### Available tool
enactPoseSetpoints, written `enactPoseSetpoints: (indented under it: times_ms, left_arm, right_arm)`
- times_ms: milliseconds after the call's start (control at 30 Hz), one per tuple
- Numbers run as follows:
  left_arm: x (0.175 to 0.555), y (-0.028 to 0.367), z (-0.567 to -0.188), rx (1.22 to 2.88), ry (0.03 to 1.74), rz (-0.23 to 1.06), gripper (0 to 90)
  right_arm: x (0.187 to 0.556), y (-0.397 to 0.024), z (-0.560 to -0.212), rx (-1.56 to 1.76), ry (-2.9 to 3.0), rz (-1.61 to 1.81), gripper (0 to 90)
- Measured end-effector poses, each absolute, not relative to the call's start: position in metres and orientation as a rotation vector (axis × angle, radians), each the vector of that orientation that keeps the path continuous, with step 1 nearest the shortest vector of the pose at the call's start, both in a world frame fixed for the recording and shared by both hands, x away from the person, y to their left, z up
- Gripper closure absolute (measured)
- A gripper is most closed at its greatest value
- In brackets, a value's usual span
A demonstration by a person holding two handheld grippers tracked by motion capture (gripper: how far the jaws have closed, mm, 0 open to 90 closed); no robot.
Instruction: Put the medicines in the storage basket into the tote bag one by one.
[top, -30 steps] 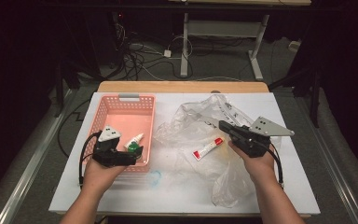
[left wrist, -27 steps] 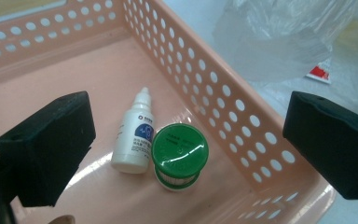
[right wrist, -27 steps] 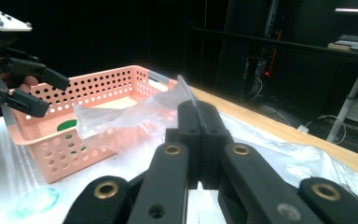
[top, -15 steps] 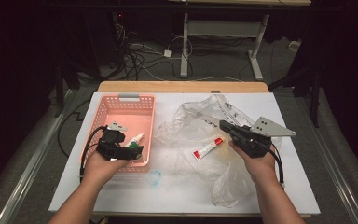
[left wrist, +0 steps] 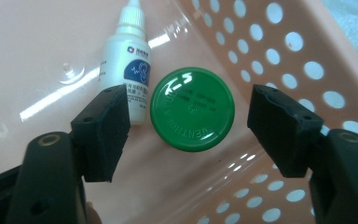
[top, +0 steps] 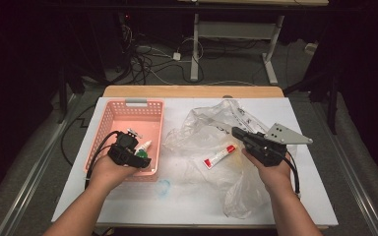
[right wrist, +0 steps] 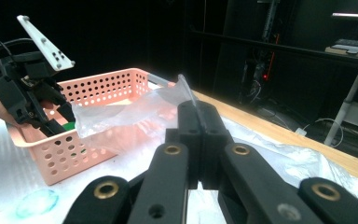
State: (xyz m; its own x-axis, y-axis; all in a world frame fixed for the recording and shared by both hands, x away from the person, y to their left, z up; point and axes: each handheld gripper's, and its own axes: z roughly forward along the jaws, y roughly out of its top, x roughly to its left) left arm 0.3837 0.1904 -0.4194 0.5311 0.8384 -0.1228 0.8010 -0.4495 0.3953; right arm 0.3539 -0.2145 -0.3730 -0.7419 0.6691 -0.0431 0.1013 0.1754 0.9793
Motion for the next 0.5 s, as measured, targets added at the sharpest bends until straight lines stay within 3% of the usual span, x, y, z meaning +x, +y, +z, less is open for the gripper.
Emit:
enactPoseSetpoints:
  times_ms: [500]
  left_arm:
    - [0.401, 0.186, -0.420, 2.431, 1.352, 0.007, 45.0]
  right_arm:
    - [0.353, -0.215, -0.373, 0.724, 1.985, 1.598, 90.0]
